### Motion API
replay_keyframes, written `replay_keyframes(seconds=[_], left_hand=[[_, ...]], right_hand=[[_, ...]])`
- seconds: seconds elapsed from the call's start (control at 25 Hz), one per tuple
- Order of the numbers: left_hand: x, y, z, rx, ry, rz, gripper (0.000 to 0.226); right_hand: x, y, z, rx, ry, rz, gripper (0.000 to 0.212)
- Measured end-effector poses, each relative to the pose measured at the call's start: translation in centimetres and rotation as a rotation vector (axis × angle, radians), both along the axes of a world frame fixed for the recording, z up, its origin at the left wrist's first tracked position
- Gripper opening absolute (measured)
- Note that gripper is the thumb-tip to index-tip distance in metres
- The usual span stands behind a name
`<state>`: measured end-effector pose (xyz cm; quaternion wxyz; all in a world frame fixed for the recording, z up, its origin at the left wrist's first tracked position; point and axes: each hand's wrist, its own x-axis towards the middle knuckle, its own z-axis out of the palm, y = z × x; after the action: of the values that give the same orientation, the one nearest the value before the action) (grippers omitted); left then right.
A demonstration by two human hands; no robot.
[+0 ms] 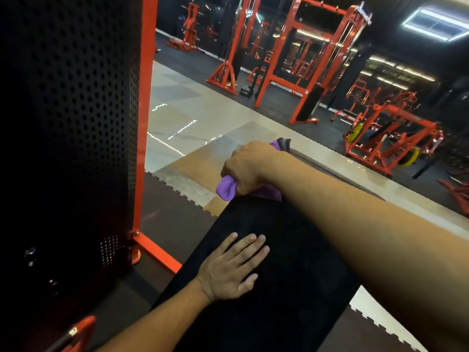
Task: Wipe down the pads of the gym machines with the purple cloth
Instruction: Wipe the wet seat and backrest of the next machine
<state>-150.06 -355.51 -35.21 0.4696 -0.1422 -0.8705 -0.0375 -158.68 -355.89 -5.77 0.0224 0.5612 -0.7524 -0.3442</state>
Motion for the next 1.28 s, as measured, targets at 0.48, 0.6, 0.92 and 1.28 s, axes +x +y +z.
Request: replay_keyframes(seconds=[0.48, 0.6, 0.92, 1.28], left_hand=[[2.4, -1.2, -5.3, 0.013, -0.060, 0.025, 0.075], [4.6, -3.1, -9.7, -0.021, -0.099, 0.111, 0.074], [4.3, -3.7, -12.6, -0.005, -0.056, 0.043, 0.067], [5.2, -3.3, -11.9, -0.018, -0.183, 0.071, 0.069]], right_hand=[[1.3, -1.7, -1.5, 0.133, -0.209, -0.036, 0.006], [1.5, -2.4, -2.3, 0.250, -0.175, -0.133, 0.007], [3.7, -5.9, -14.0, 0.450, -0.248, -0.099, 0.033], [4.0, -3.4, -10.2, 0.347, -0.194, 0.001, 0.019]])
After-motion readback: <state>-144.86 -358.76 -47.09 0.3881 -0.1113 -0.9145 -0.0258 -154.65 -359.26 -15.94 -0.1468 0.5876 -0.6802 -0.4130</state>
